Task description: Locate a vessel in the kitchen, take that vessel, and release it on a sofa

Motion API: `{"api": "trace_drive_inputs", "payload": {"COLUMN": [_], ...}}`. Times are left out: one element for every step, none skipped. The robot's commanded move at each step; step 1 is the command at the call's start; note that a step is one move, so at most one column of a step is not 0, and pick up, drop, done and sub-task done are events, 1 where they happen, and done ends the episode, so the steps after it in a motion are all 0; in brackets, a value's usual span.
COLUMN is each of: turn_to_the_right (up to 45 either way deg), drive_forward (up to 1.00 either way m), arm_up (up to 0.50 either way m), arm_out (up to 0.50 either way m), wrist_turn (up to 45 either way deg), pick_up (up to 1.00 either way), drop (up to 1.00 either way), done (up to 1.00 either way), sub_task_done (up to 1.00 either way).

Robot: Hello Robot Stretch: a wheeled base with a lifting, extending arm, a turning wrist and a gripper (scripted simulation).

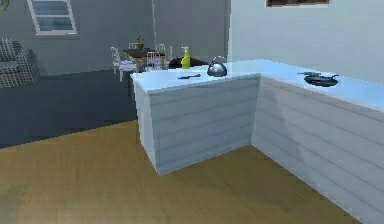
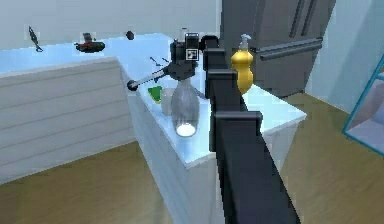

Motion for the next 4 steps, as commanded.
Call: {"api": "trace_drive_inputs", "payload": {"turn_to_the_right": [0.0, 0.0, 0.0, 0.0], "drive_forward": [0.0, 0.0, 0.0, 0.0], "arm_up": [0.0, -0.16, 0.0, 0.1], "arm_out": [0.0, 0.0, 0.0, 0.0], "wrist_turn": [21.0, 0.0, 0.0, 0.0], "pick_up": [0.0, 0.0, 1.0, 0.0], "drop": [0.0, 0.0, 0.0, 0.0], "done": [0.0, 0.0, 0.0, 0.0], "sub_task_done": [0.0, 0.0, 0.0, 0.0]}}
